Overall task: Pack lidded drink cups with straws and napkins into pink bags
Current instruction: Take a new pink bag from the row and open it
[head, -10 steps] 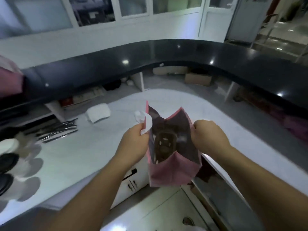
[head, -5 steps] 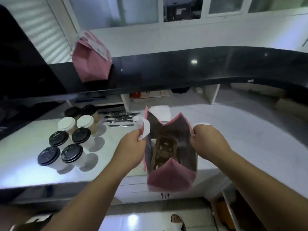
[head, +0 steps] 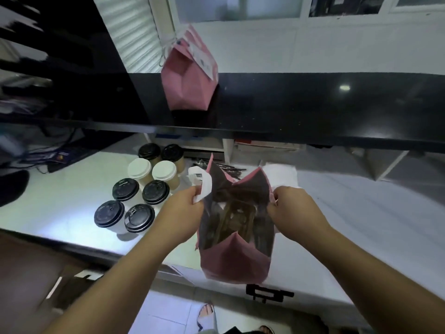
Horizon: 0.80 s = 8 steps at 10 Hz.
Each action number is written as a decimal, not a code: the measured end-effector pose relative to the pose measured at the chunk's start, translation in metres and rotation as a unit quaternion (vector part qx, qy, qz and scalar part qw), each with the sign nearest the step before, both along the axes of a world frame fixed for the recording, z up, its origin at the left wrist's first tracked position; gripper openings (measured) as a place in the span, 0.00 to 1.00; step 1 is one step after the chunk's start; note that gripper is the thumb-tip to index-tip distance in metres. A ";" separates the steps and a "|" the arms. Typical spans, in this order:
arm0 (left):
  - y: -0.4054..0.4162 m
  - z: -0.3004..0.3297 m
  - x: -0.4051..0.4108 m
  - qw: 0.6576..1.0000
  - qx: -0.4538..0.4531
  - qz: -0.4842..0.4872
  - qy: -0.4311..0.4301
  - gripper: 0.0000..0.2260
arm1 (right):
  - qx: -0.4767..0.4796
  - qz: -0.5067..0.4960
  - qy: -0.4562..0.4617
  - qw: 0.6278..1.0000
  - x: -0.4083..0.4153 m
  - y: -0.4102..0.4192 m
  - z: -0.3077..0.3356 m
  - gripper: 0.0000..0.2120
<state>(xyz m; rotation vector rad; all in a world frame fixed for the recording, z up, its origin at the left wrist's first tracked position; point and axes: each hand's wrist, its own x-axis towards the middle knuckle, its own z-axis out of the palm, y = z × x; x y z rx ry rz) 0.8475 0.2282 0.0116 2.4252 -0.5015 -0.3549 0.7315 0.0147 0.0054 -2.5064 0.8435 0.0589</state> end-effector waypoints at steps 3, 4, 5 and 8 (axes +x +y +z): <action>0.033 -0.015 0.072 0.998 -0.014 -0.054 0.017 0.11 | -0.024 -0.008 0.000 1.000 0.059 0.043 -0.001 0.09; 0.038 -0.019 0.086 0.996 -0.025 -0.084 0.035 0.18 | -0.042 -0.024 0.007 0.999 0.071 0.053 -0.002 0.10; 0.041 -0.028 0.093 0.991 -0.028 -0.127 0.045 0.19 | -0.053 -0.043 0.016 0.998 0.078 0.061 -0.003 0.10; 0.043 -0.033 0.099 0.977 -0.065 -0.180 0.089 0.25 | -0.056 -0.060 0.046 0.996 0.078 0.063 -0.009 0.10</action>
